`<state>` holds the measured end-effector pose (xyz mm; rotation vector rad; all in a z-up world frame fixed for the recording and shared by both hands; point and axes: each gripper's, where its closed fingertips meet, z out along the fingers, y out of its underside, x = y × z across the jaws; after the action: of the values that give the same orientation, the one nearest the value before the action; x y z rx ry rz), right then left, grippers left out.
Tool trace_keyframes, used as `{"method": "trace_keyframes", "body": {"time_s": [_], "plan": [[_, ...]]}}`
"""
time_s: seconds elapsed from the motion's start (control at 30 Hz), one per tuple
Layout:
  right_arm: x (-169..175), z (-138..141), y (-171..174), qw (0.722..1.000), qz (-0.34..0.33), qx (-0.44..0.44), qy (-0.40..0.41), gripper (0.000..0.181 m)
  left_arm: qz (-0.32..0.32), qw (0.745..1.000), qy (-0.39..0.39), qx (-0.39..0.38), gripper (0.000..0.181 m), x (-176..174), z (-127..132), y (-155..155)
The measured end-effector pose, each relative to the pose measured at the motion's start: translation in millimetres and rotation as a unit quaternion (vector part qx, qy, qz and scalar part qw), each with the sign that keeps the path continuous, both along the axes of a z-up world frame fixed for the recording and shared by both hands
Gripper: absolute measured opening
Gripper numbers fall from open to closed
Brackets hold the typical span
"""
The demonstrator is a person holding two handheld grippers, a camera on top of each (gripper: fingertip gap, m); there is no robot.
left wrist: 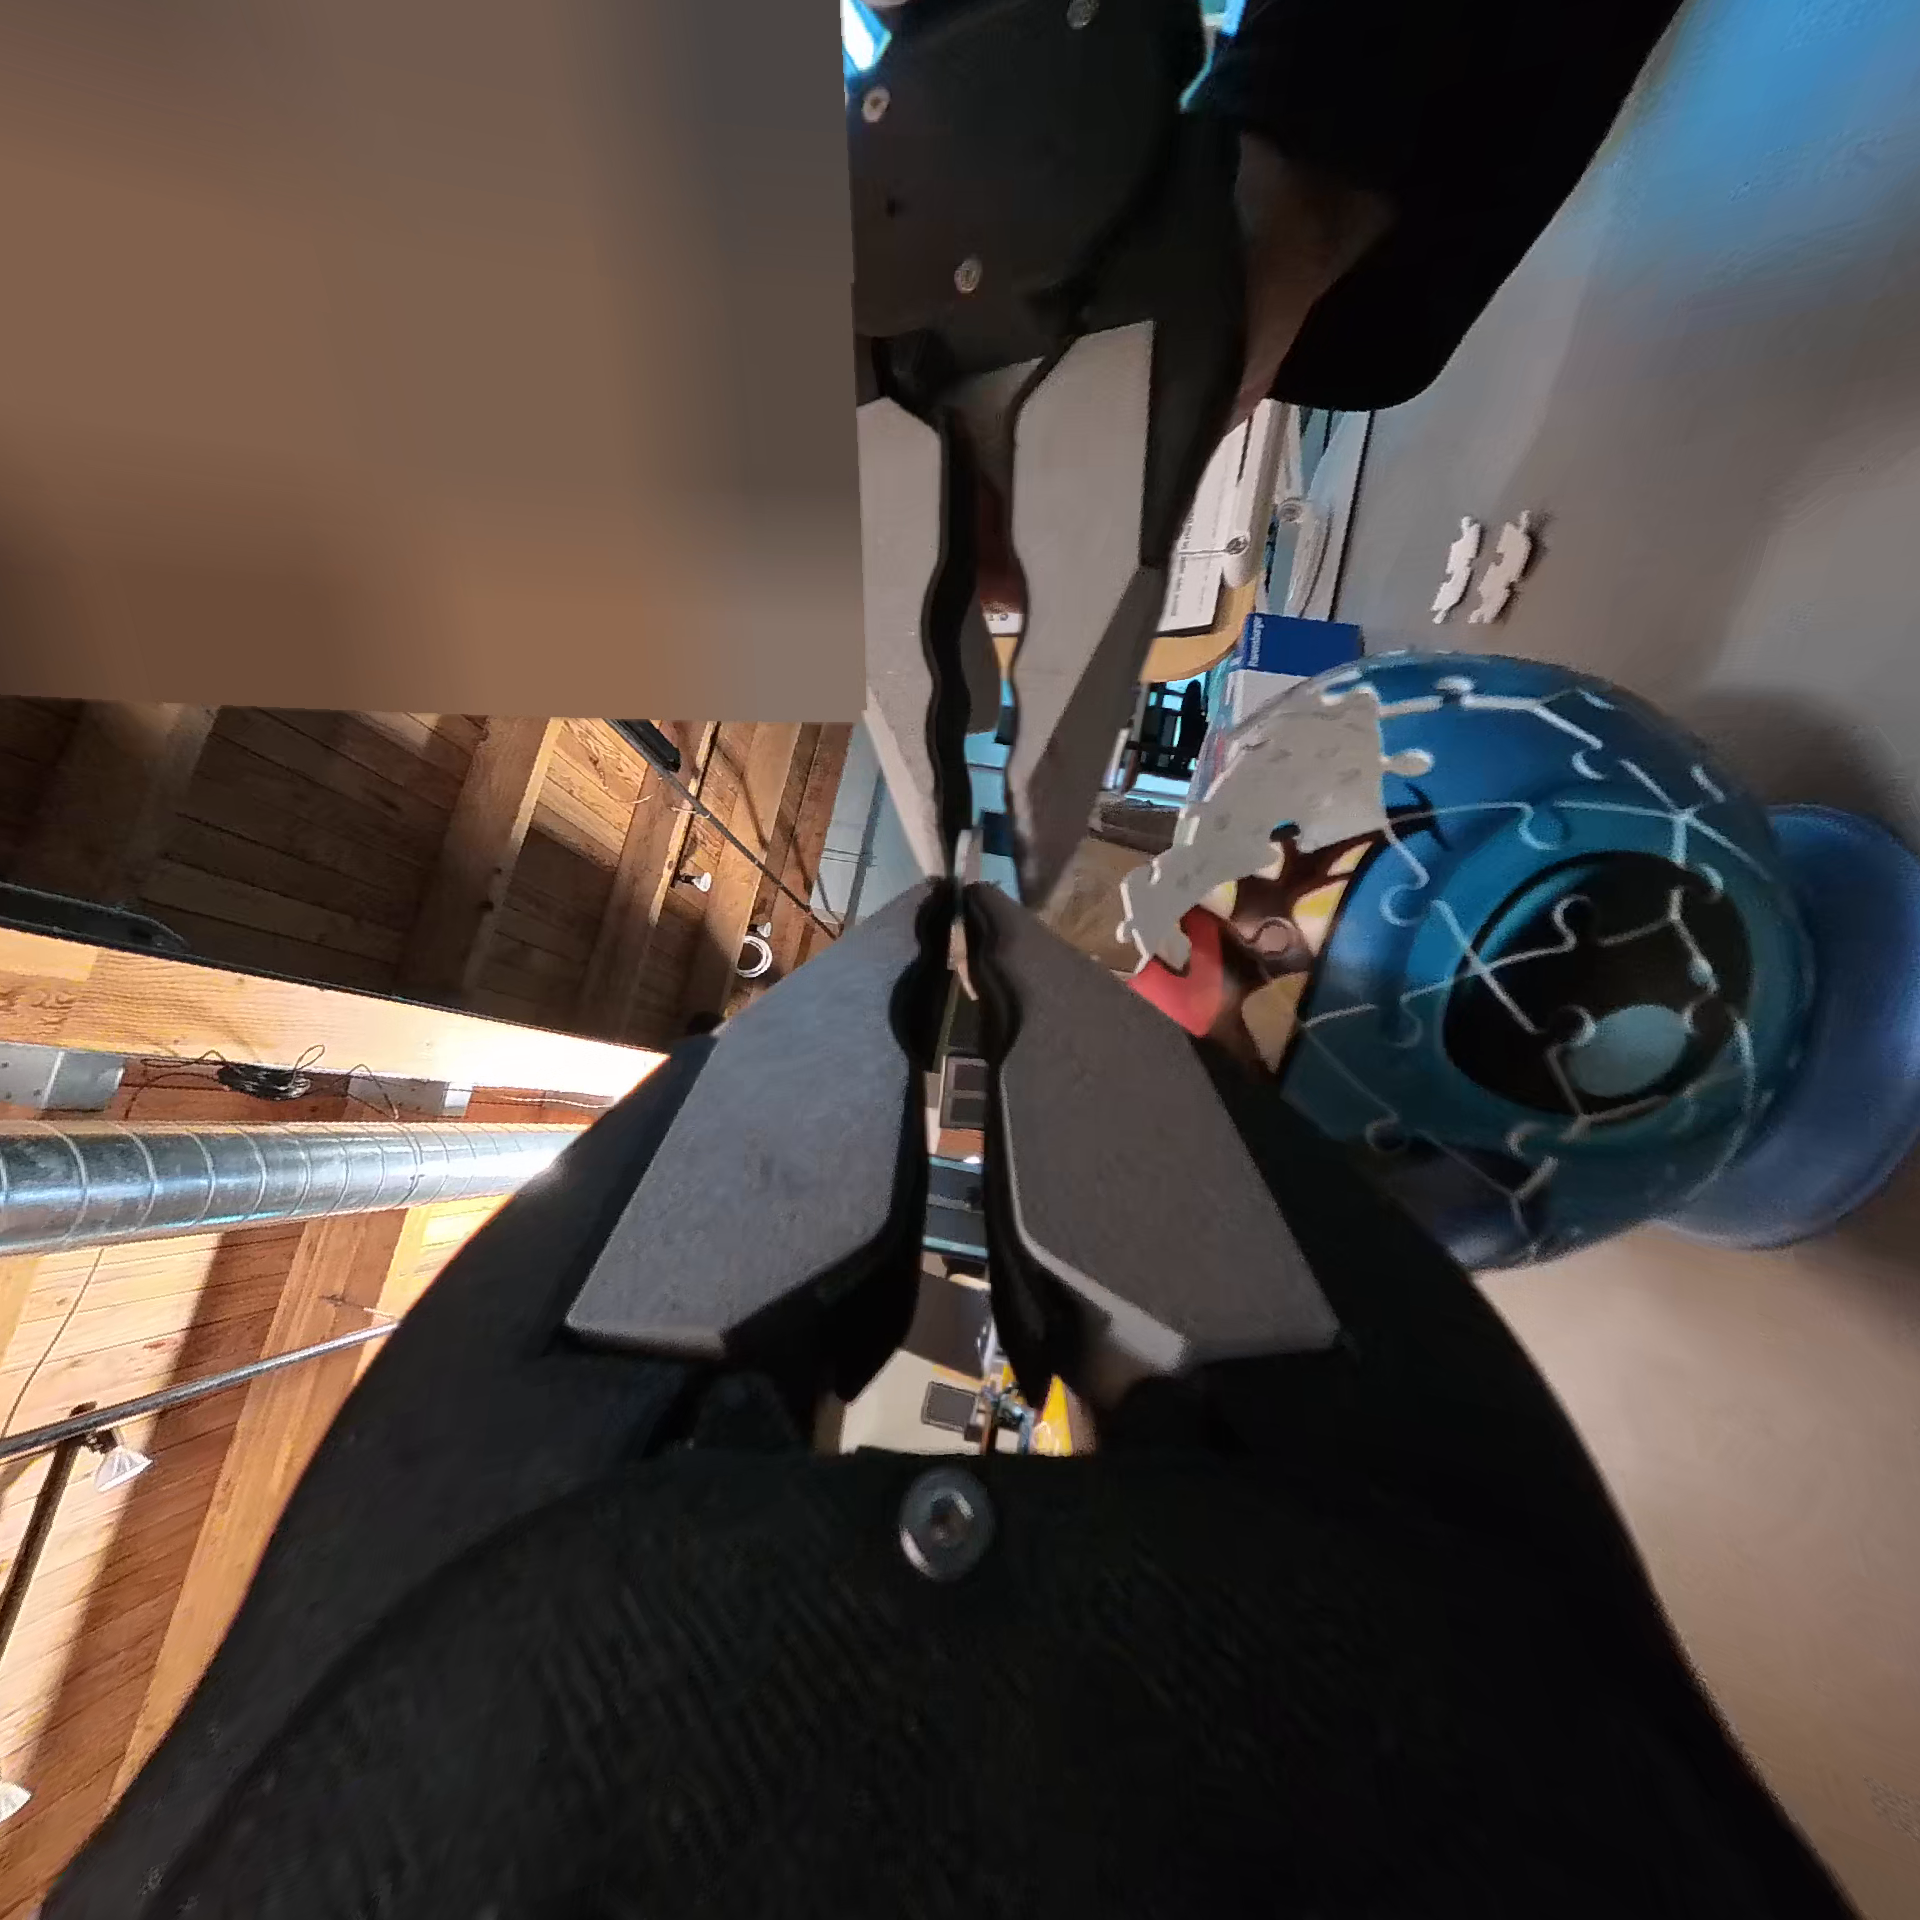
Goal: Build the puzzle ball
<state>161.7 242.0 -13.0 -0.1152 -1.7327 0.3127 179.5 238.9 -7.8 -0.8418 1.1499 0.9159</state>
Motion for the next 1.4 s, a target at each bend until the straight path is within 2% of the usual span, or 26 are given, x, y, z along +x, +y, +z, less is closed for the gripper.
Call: {"method": "trace_keyframes", "body": {"time_s": [0.1, 0.27, 0.37, 0.5, 0.63, 0.77, 0.93, 1.27, 1.4], "plan": [[2.3, 2.1, -2.9, 1.000, 0.002, 0.020, 0.012, 0.000, -0.002, 1.000, -0.001, -0.010, 0.000, 1.5, -2.7, 1.3], [1.3, 1.2, 0.0, 0.998, -0.008, 0.057, 0.024, 0.000, 0.007, 0.999, -0.014, -0.028, 0.000, -1.0, -3.4, 3.3], [1.9, 1.5, 2.4, 0.997, -0.011, 0.075, 0.028, 0.000, -0.008, 0.994, -0.070, -0.083, 0.000, -5.6, -3.5, -3.8], [1.6, -5.0, 9.1, 0.994, -0.015, 0.104, 0.008, 0.000, -0.029, 0.974, -0.168, -0.148, 0.000, -22.0, 8.7, -17.5], [-1.3, -11.7, 10.6, 0.994, -0.012, 0.112, -0.005, 0.000, -0.018, 0.944, -0.239, -0.226, 0.000, -34.9, 9.7, -12.2], [-2.1, -13.2, 11.9, 0.992, -0.014, 0.129, -0.005, 0.000, 0.009, 0.938, -0.246, -0.243, 0.000, -44.6, 2.7, -0.8], [-1.7, -16.1, 12.1, 0.984, -0.024, 0.177, 0.007, 0.000, 0.020, 0.916, -0.285, -0.281, 0.000, -52.9, -8.1, 12.7], [-1.9, -21.2, 11.8, 0.978, -0.028, 0.204, 0.021, 0.000, -0.021, 0.857, -0.363, -0.364, 0.000, -56.1, -7.6, 24.5], [-2.0, -22.7, 13.9, 0.976, -0.030, 0.212, 0.025, 0.000, -0.013, 0.855, -0.365, -0.368, 0.000, -59.5, -9.6, 29.1]]}}
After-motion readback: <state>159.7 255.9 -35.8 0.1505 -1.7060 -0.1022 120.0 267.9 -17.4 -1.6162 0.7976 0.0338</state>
